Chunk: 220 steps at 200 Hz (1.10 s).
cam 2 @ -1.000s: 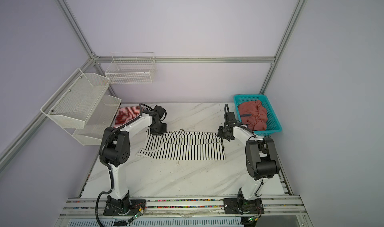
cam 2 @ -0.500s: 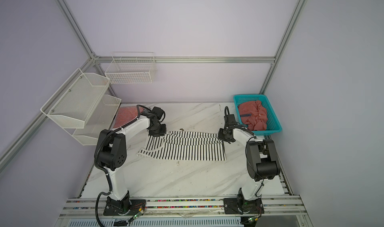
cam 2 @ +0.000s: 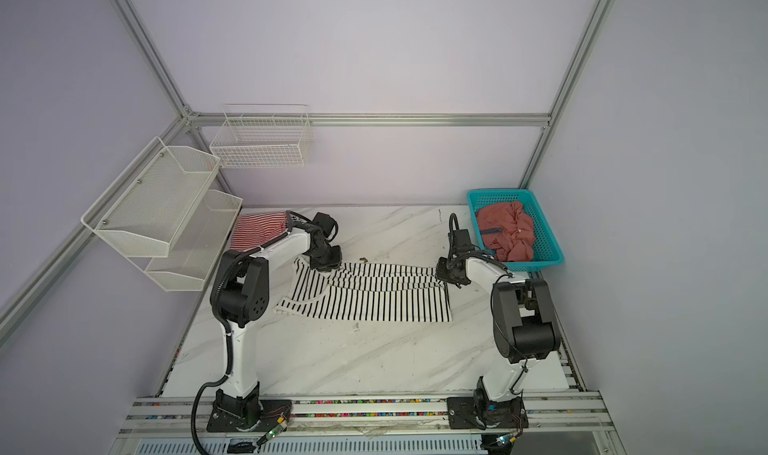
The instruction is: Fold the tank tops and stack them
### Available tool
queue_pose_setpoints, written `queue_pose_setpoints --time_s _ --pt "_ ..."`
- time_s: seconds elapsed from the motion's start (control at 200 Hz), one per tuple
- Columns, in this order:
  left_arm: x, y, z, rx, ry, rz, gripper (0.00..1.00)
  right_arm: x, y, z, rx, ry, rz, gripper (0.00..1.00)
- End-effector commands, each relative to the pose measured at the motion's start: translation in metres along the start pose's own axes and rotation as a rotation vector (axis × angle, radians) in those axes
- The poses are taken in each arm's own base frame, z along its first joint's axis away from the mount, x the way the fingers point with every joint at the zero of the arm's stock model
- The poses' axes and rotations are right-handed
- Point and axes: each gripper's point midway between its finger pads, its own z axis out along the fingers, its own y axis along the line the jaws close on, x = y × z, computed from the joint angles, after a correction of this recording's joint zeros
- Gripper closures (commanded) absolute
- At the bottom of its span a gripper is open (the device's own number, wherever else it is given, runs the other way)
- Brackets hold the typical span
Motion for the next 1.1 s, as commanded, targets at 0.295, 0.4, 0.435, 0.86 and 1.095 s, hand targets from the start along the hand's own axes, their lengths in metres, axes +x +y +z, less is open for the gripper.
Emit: queue_pose_setpoints --time_s 0.295,0.4,0.435,0.86,1.095 --pt "-0.013 -0.017 -0.006 0.059 -0.025 0.014 0.86 0.004 -0.003 0.005 0.006 0.012 0.001 1.00" --pt "-0.011 -0.014 -0.010 0.049 -0.029 0.013 0.93 0.003 -0.003 0.003 0.008 0.009 0.000 1.00" --pt "-0.010 -0.013 -0.012 0.046 -0.033 0.016 0.95 0.003 -0.003 0.003 0.007 0.008 0.000 1.00" --pt "0.007 0.003 -0.040 0.004 -0.068 0.025 1.00 0.007 -0.005 -0.005 0.014 0.002 -0.003 1.00" --pt "0.038 0.019 -0.043 -0.013 -0.040 0.019 1.00 0.015 -0.008 -0.008 0.017 0.012 -0.003 1.00"
